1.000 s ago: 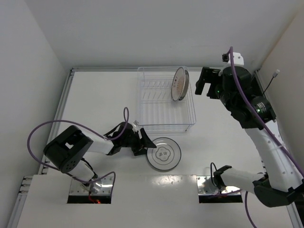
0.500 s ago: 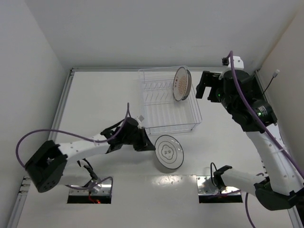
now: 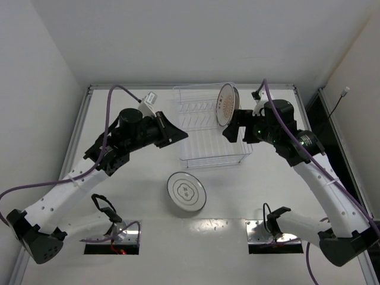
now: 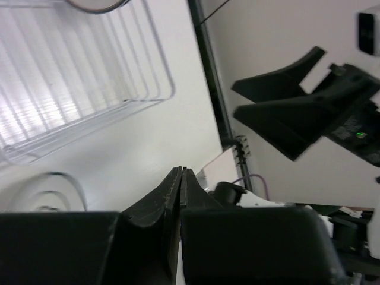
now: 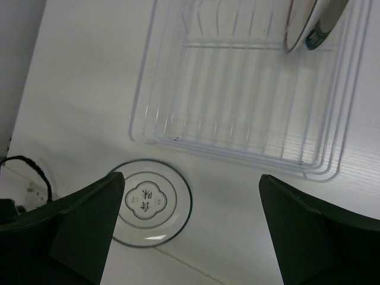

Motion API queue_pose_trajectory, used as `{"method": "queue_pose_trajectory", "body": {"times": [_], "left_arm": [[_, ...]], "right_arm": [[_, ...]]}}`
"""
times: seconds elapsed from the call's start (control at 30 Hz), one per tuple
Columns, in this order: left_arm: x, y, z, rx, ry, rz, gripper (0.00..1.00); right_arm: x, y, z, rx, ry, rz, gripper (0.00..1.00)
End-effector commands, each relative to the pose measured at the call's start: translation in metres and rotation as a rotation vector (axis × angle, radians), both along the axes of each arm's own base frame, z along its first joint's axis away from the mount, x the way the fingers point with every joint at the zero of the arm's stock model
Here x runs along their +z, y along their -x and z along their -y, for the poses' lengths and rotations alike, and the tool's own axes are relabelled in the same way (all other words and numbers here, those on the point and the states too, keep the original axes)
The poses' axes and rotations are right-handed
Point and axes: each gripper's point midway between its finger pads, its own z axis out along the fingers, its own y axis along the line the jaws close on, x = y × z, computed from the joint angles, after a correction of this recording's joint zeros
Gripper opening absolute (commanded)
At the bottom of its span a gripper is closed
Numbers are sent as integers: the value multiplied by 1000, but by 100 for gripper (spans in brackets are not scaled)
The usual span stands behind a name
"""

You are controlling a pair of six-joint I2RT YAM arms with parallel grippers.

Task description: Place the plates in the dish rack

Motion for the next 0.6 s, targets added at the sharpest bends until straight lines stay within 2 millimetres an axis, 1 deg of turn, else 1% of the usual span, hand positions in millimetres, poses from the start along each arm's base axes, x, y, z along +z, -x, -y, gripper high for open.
{"method": "queue_pose_trajectory", "body": {"times": [0.0, 0.03, 0.07, 0.13, 0.17, 0.2, 0.23, 0.27, 0.3, 0.33, 0.37, 0.4, 0.43, 0.47, 0.5, 0.57], "left_arm": [[-42, -3, -6, -5, -93, -78, 0], [-50, -2, -7, -5, -103, -91, 0], [-67, -2, -11, 0, -131, -116, 0], [-87, 1, -20, 20, -167, -161, 0], [-106, 3, -28, 41, -191, -189, 2], [-117, 3, -34, 56, -202, -208, 11], [-130, 9, -35, 47, -209, -246, 16], [-151, 12, -39, 63, -201, -294, 20], [-161, 16, -38, 54, -191, -321, 22], [-170, 23, -34, 26, -169, -352, 23], [-186, 27, -31, 23, -135, -383, 23], [-191, 31, -28, 3, -109, -400, 23], [-207, 38, -28, 1, -113, -430, 23], [-207, 37, -27, 11, -86, -432, 23], [-217, 38, -25, 7, -90, -461, 23], [-226, 43, -23, -5, -98, -492, 23]], "right_arm": [[11, 0, -23, 94, -132, 25, 93], [13, -1, -24, 94, -136, 33, 93], [12, 2, -24, 105, -141, 31, 93], [13, 5, -28, 126, -152, 26, 93], [6, 10, -32, 154, -161, 1, 93], [3, 12, -35, 173, -170, -5, 93], [-7, 14, -37, 187, -172, -28, 91], [-12, 19, -41, 218, -186, -45, 89], [-17, 21, -43, 230, -191, -58, 85], [-29, 23, -44, 237, -190, -80, 83], [-35, 27, -43, 230, -194, -99, 80], [-33, 25, -44, 231, -198, -86, 79], [-34, 26, -43, 227, -206, -86, 77], [-34, 26, -43, 227, -206, -86, 76], [-34, 26, -43, 227, -206, -86, 75], [-31, 27, -43, 227, -206, -86, 75]]}}
